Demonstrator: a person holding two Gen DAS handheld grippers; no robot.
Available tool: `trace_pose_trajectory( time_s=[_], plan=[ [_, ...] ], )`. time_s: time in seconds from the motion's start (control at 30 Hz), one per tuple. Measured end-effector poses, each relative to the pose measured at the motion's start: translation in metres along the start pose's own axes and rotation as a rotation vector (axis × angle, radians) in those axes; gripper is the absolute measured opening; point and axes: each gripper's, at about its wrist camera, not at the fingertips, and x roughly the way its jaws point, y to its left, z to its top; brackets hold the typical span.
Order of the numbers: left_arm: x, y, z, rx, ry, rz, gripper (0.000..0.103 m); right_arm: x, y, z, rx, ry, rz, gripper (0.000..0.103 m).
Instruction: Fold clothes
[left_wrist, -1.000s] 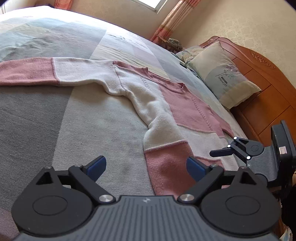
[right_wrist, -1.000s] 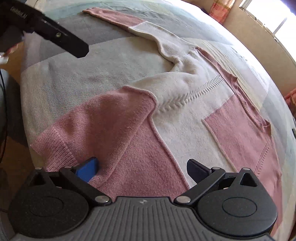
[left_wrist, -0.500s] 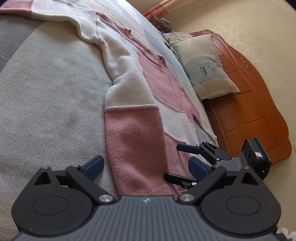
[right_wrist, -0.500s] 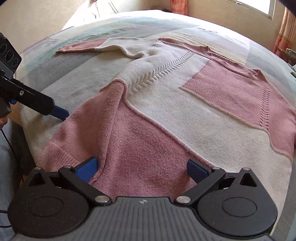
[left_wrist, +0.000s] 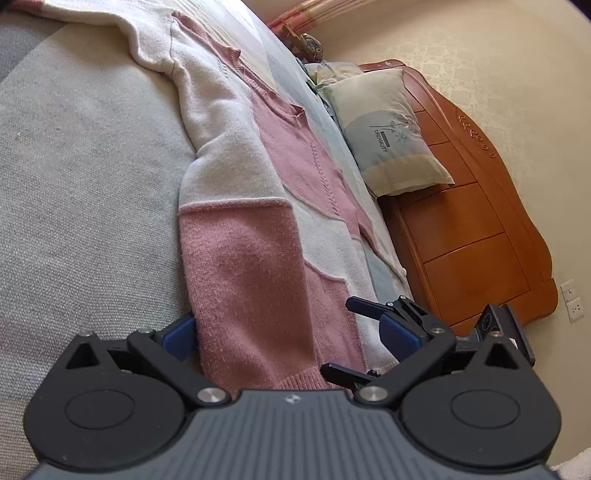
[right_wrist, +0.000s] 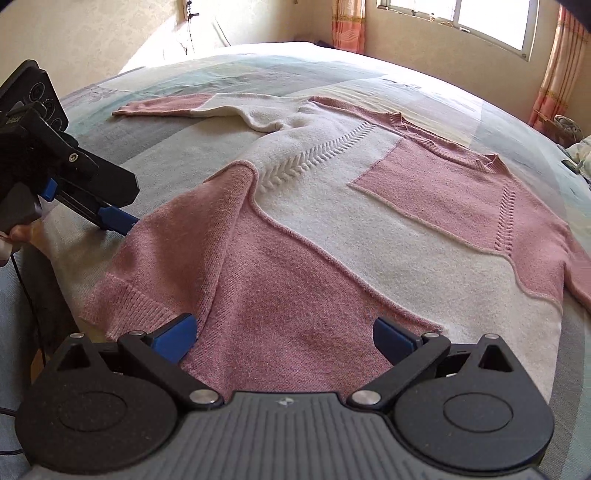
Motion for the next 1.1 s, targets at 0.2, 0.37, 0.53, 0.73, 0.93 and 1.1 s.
trace_pose_trajectory(
  time_s=[0.2, 0.37, 0.53, 0.73, 0.93, 1.1],
  plan=[
    [0.008, 0.000, 0.010, -0.031, -0.042, 0.017, 0.097, -0.013, 0.013, -0.026, 0.001, -0.008, -0.019, 0.103],
    [-0.004, 0.011, -0.011, -0.035, -0.064, 0.077, 0.037, -0.019, 0.006, -0.052, 0.083, -0.035, -0.014, 0.103],
    [-0.008, 0.004, -0.018, -0.004, -0.114, 0.181, 0.005, -0.020, 0.004, -0.058, 0.091, -0.077, -0.022, 0.103],
    [-0.053, -0.062, -0.023, 0.252, -0.245, 0.206, 0.004, -0.023, 0.005, -0.063, 0.083, -0.091, -0.031, 0.103],
    [-0.084, -0.072, -0.019, 0.332, -0.255, 0.376, 0.008, -0.021, 0.006, -0.063, 0.070, -0.094, -0.042, 0.103],
    [-0.099, -0.045, -0.008, 0.222, -0.262, 0.432, 0.009, -0.022, 0.005, -0.062, 0.071, -0.085, -0.043, 0.103]
  ],
)
